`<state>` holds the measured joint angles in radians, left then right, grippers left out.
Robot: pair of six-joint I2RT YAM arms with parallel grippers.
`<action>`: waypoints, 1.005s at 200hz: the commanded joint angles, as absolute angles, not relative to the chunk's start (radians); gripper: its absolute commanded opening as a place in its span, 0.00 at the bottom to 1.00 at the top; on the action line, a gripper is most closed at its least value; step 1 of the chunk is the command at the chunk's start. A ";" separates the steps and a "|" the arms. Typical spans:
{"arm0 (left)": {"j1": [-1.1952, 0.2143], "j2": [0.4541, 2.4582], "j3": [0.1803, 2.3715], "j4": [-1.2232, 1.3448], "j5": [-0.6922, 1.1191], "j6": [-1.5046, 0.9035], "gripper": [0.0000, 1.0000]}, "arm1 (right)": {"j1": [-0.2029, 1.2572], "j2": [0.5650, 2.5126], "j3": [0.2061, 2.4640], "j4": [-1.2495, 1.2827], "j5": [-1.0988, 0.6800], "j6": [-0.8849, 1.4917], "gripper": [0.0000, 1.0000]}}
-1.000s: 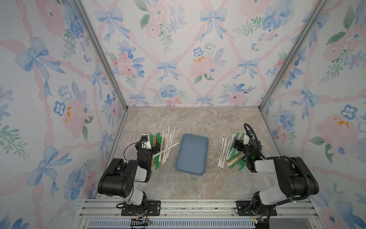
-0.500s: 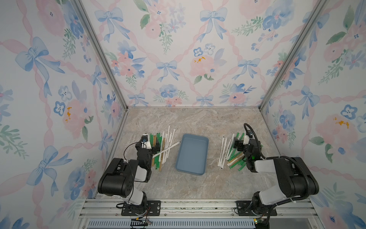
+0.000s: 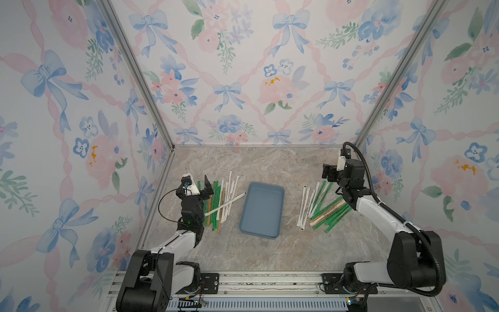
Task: Put the straws into the storage box
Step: Pick up the straw from the center of the board.
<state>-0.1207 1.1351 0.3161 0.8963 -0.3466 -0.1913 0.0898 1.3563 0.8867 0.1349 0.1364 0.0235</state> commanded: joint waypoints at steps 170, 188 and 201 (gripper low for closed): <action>-0.631 1.069 0.408 0.229 -0.325 -0.502 0.98 | 0.442 1.176 0.910 -0.653 0.204 0.434 0.70; -0.663 1.083 0.413 0.215 -0.353 -0.511 0.98 | 0.452 1.249 0.923 -0.630 0.175 0.460 0.65; -0.673 1.083 0.407 0.209 -0.355 -0.518 0.98 | 0.462 1.311 0.938 -0.608 0.146 0.468 0.63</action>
